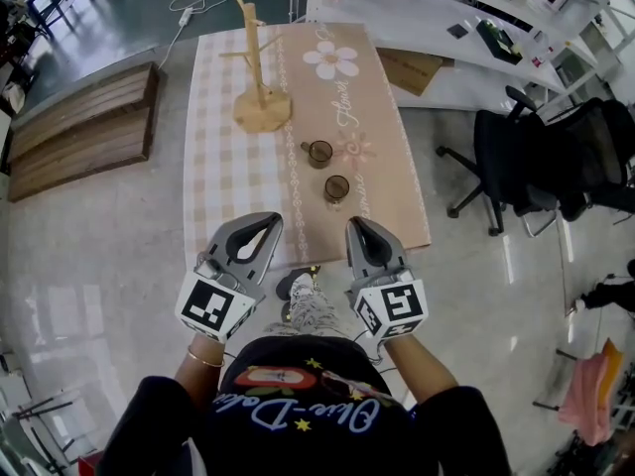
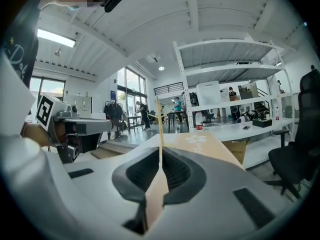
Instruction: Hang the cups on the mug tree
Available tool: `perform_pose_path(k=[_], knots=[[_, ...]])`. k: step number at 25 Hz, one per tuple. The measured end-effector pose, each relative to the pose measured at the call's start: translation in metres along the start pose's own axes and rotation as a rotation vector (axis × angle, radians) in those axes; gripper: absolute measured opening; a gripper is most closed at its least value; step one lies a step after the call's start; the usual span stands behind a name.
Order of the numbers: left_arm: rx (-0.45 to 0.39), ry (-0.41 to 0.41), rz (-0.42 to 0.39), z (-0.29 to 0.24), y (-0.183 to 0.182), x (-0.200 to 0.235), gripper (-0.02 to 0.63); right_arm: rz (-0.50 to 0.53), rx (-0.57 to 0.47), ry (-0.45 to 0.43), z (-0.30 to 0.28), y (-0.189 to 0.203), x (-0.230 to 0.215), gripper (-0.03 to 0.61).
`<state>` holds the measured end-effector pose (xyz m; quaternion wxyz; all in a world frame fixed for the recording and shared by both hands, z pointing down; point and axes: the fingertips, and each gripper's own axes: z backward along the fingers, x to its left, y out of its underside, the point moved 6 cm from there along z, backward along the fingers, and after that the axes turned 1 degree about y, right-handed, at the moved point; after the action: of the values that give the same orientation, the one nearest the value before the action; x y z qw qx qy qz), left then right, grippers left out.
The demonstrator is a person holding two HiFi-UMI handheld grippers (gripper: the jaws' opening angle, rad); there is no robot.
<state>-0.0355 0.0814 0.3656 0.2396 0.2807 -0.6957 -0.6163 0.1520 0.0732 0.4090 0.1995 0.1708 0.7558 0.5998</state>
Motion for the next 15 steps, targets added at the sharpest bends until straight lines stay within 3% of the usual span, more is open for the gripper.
perform_pose_path(k=[15], knots=[[-0.002,-0.005,0.003,0.003,0.006,0.004,0.008,-0.039,0.020,0.026,-0.008,0.011,-0.006,0.011]])
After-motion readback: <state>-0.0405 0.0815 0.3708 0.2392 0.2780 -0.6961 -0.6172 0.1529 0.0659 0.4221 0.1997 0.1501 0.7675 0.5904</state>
